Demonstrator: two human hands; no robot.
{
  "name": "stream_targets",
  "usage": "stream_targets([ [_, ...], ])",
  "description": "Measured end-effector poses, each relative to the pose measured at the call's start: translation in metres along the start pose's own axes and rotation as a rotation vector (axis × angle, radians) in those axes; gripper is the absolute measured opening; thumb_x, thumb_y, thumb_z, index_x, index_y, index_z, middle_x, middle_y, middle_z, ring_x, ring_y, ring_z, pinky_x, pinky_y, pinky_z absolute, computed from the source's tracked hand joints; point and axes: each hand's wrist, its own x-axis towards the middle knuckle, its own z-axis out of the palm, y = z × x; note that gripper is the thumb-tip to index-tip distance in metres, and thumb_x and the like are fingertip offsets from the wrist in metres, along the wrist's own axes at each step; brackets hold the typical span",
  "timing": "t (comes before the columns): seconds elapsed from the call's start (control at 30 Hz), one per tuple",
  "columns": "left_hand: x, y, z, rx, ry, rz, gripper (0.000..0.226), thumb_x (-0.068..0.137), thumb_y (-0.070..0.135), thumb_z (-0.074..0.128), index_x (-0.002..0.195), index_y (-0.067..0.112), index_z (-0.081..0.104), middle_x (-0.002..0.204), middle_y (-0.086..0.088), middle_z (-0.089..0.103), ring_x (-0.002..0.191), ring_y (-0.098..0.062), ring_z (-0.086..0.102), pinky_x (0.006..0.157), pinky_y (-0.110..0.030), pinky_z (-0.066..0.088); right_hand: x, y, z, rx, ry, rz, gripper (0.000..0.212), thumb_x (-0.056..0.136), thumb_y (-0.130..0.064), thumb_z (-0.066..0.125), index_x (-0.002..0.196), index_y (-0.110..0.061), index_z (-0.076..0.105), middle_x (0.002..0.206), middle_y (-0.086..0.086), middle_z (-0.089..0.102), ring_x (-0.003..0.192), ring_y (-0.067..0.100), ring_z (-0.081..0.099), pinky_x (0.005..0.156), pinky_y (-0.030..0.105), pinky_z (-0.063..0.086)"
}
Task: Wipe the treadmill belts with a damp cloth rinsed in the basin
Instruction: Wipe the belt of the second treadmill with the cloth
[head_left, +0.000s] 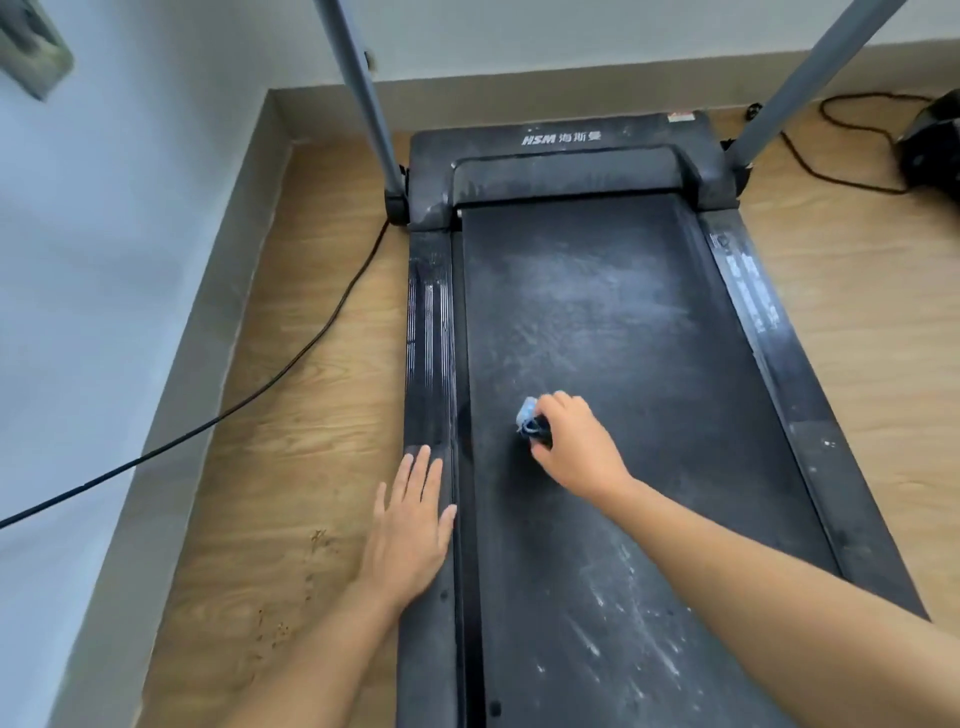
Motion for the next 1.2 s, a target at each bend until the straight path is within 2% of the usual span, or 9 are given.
stream_targets([
  [0.1, -0.023, 0.017, 0.038, -0.144, 0.062, -0.144, 0.072, 0.105, 0.050, 0.025, 0.168, 0.015, 0.021, 0.177, 0.003, 0.002, 0.162, -0.028, 0.013, 0.119, -0.052, 0.040, -0.026, 0.001, 0.053, -0.192, -0.097, -0.133, 0.023, 0.078, -0.016, 0.068, 0.098, -0.017, 0.057, 0.101, 0.001, 0.058, 0.094, 0.032, 0.054, 0.070, 0.043, 0.051],
  [0.2, -0.035, 0.031, 0.049, -0.173, 0.112, -0.181, 0.070, 0.106, 0.046, 0.030, 0.168, 0.017, 0.017, 0.177, 0.005, -0.001, 0.163, -0.028, 0.011, 0.114, -0.049, 0.043, -0.046, 0.000, 0.065, -0.258, -0.027, -0.147, 0.026, 0.069, -0.013, 0.071, 0.089, -0.018, 0.057, 0.089, -0.001, 0.055, 0.079, 0.028, 0.050, 0.062, 0.042, 0.049],
  [0.4, -0.035, 0.033, 0.055, -0.214, 0.178, -0.210, 0.070, 0.105, 0.042, 0.036, 0.168, 0.020, 0.019, 0.177, 0.009, -0.001, 0.163, -0.024, 0.013, 0.096, -0.042, 0.057, -0.069, -0.014, 0.055, -0.299, 0.033, -0.113, 0.018, 0.078, -0.036, 0.058, 0.091, -0.024, 0.061, 0.094, -0.007, 0.058, 0.094, 0.024, 0.052, 0.087, 0.041, 0.044],
  [0.53, -0.033, 0.032, 0.055, -0.209, 0.189, -0.221, 0.070, 0.104, 0.041, 0.035, 0.168, 0.019, 0.018, 0.177, 0.008, -0.002, 0.163, -0.025, 0.013, 0.100, -0.042, 0.056, -0.055, -0.021, 0.072, -0.151, 0.111, -0.078, 0.038, 0.092, -0.019, 0.059, 0.129, -0.011, 0.059, 0.139, 0.007, 0.055, 0.134, 0.032, 0.045, 0.108, 0.046, 0.045],
  [0.63, -0.035, 0.033, 0.056, -0.190, 0.211, -0.209, 0.070, 0.105, 0.040, 0.035, 0.169, 0.018, 0.015, 0.177, 0.006, -0.003, 0.163, -0.026, 0.012, 0.099, -0.042, 0.056, -0.046, -0.022, 0.102, -0.183, -0.023, -0.030, 0.070, 0.108, -0.042, 0.037, 0.165, -0.005, 0.020, 0.174, 0.015, 0.008, 0.162, 0.030, 0.003, 0.132, 0.045, 0.010],
  [0.7, -0.034, 0.031, 0.058, -0.187, 0.218, -0.199, 0.071, 0.105, 0.040, 0.036, 0.169, 0.018, 0.015, 0.177, 0.005, -0.003, 0.162, -0.027, 0.013, 0.098, -0.043, 0.057, -0.031, -0.017, 0.112, -0.254, -0.042, -0.024, 0.079, 0.109, -0.058, 0.026, 0.167, -0.009, 0.005, 0.176, 0.009, -0.007, 0.162, 0.023, -0.011, 0.132, 0.043, 0.001],
  [0.77, -0.034, 0.030, 0.060, -0.186, 0.227, -0.200, 0.071, 0.105, 0.040, 0.036, 0.169, 0.019, 0.014, 0.177, 0.006, -0.004, 0.162, -0.027, 0.013, 0.099, -0.044, 0.056, -0.005, -0.016, 0.112, -0.314, -0.028, -0.039, 0.081, 0.108, -0.063, 0.021, 0.168, -0.011, 0.005, 0.176, 0.008, -0.005, 0.162, 0.023, -0.010, 0.132, 0.043, 0.001],
  [0.97, -0.034, 0.029, 0.061, -0.204, 0.242, -0.198, 0.071, 0.105, 0.040, 0.037, 0.169, 0.020, 0.014, 0.177, 0.007, -0.004, 0.162, -0.028, 0.015, 0.101, -0.045, 0.055, 0.064, -0.024, 0.111, -0.348, 0.013, -0.029, 0.067, 0.111, -0.043, 0.019, 0.167, -0.009, 0.011, 0.176, 0.011, 0.004, 0.163, 0.027, 0.000, 0.131, 0.049, 0.010],
  [1.2, -0.035, 0.028, 0.062, -0.265, 0.239, -0.187, 0.063, 0.107, 0.032, 0.033, 0.168, 0.020, 0.022, 0.177, 0.008, 0.002, 0.162, -0.023, 0.014, 0.106, -0.043, 0.052, -0.060, -0.035, 0.128, -0.286, -0.069, -0.045, 0.071, 0.105, -0.033, 0.032, 0.167, -0.009, 0.008, 0.176, 0.012, -0.004, 0.162, 0.026, -0.007, 0.131, 0.047, 0.009],
])
